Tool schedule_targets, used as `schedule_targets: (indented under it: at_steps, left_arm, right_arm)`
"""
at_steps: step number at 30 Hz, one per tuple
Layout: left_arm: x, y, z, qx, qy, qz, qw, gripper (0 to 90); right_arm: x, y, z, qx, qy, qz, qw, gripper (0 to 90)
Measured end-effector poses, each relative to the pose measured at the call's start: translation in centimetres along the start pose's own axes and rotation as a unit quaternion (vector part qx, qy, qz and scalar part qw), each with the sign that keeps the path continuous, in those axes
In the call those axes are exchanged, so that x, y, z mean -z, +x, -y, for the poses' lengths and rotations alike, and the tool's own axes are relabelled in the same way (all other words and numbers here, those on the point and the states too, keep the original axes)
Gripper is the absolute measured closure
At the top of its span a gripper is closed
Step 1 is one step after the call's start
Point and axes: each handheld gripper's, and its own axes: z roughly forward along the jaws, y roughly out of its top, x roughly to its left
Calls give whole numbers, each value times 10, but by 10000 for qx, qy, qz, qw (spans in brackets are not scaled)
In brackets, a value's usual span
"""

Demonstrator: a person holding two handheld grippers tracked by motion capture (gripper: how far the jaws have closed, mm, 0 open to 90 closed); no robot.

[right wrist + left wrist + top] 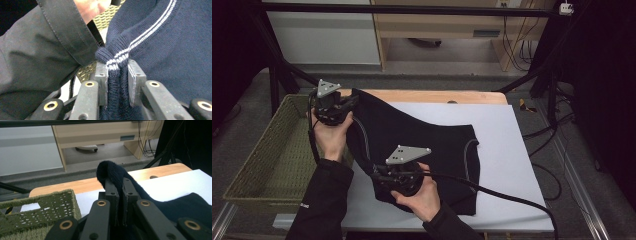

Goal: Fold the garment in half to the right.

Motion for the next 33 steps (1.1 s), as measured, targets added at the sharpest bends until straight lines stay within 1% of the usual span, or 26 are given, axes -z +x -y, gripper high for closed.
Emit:
schedule_targets:
  at_steps: [4,6,11,19,21,25,26,29,33]
  left_arm:
    - [4,-1,-6,-30,-53,-13,10000,854]
    - [5,-1,-9,-69,-21,-62,10000,855]
    - [5,3,-10,-39,21,-124,9999,854]
    - [11,11,-12,60,-24,-228,9997,854]
    - [11,11,-12,48,-12,-245,9997,854]
    - [9,5,-14,-7,4,-210,9998,854]
    - [7,3,-14,-14,0,-187,9998,853]
    - [-1,-4,-15,-90,97,-152,9998,853]
    - [-12,-13,-15,-99,179,-91,9997,853]
  right_arm:
    - [-1,3,-4,11,-58,-26,10000,744]
    - [-1,3,-6,6,-86,-36,10000,744]
    - [-1,4,-9,24,-121,-16,9999,744]
    - [-6,8,-14,30,-169,-70,9998,744]
    - [-5,8,-14,8,-193,-78,9998,743]
    - [-3,8,-13,54,-193,-6,9998,743]
    - [-2,8,-12,33,-201,15,9998,742]
    - [0,8,-7,-46,-242,103,9996,742]
    - [4,3,1,-222,-337,253,9989,741]
